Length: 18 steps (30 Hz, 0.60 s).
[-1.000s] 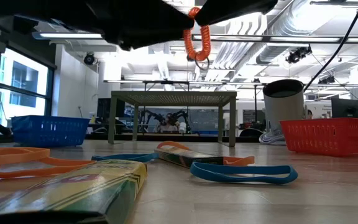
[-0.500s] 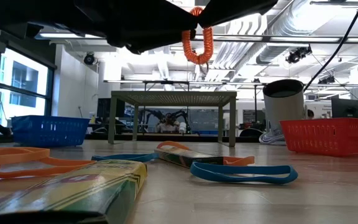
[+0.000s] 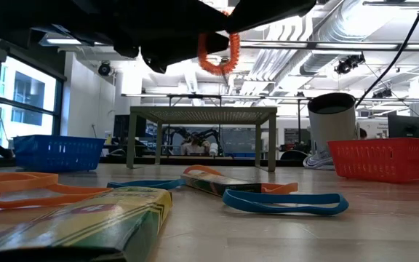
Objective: Pick & Place Office Desk Supplies
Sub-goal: Put the orange spring keychain into the blue bin
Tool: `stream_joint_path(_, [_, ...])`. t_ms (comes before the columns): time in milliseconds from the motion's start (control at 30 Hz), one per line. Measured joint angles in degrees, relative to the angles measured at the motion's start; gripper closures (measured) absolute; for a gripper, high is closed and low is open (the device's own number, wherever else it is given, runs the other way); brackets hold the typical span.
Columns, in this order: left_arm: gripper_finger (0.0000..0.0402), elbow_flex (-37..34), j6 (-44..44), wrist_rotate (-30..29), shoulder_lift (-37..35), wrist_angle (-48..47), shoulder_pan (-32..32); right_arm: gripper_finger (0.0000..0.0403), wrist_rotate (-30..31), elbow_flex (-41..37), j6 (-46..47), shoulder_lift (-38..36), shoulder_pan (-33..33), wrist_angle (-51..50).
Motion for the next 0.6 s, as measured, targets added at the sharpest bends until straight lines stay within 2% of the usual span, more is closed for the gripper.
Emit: stream_joint_path(600, [0.0209,0.0,-0.13,0.13,0.0,-0.57,0.04,0.0399,-2.15,0.0,-1.8,-0.02,0.09,1.36])
